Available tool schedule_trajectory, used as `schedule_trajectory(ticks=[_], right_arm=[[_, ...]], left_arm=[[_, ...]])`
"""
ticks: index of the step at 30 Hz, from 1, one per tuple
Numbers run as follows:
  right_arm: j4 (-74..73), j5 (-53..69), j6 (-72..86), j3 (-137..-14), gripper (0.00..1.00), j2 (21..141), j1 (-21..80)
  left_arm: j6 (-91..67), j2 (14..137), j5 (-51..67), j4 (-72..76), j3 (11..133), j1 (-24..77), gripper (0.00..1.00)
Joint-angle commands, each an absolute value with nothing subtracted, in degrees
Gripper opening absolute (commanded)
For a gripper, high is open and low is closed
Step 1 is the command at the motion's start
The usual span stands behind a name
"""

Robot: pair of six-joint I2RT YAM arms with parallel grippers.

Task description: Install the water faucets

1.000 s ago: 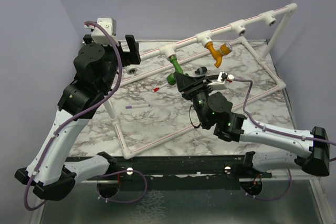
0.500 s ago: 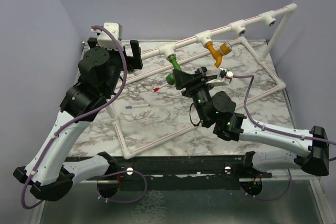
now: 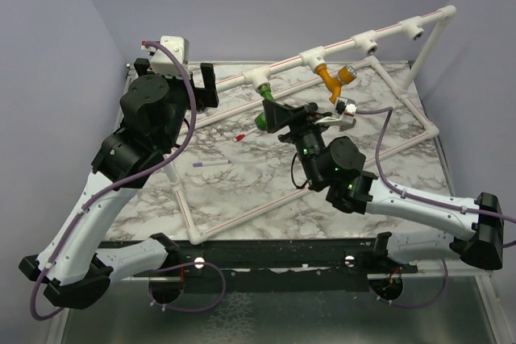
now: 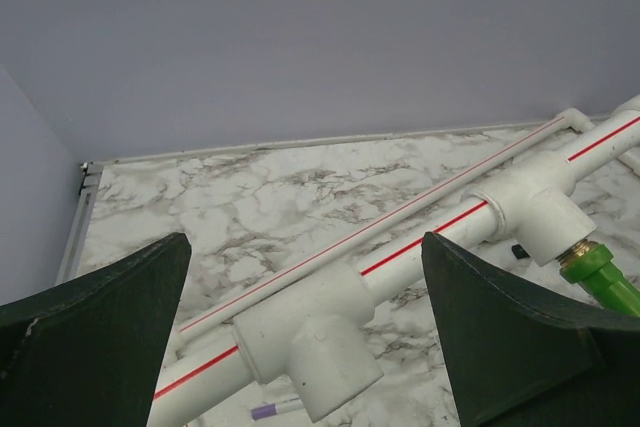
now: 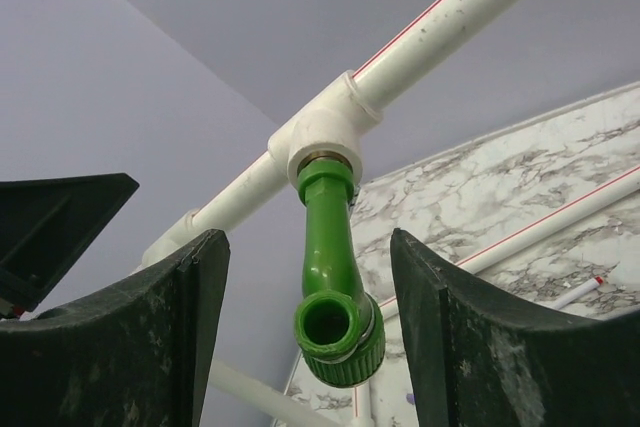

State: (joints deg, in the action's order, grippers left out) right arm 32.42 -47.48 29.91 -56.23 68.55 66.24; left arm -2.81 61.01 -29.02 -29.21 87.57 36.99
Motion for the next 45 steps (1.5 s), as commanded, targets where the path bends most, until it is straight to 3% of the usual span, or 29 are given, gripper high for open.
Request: schedule_trajectory(ticks=[1,9,17,23,32,45], right_arm=[[28.99,-47.84,30.92,-59.77,0.69,71.36,66.09],[26.58,-51.06,31.3,-61.77,0.59,74.06,66.09],[23.16,-51.54,36.89,-62.25,0.43,74.94,66.11],[21.92,-50.21,44.93,-61.44,0.01,74.23,66.14],[21.35,-49.03,65.58,-58.04,0.0,73.36,66.09],[25.35,-46.6,80.52,-55.43,0.0,72.06,66.02]], left_arm=[[-1.76,59.87,-30.98,-27.95,86.92,37.61,0.99],[-1.08,59.26,-31.93,-27.71,86.41,38.53,0.99],[-0.35,58.75,-32.94,-27.26,86.05,39.62,0.99],[-0.26,58.4,-33.64,-27.03,85.79,40.04,0.99],[-0.26,57.76,-34.01,-26.78,85.43,40.47,0.99],[-0.26,57.02,-34.36,-26.75,85.12,41.27,0.99]])
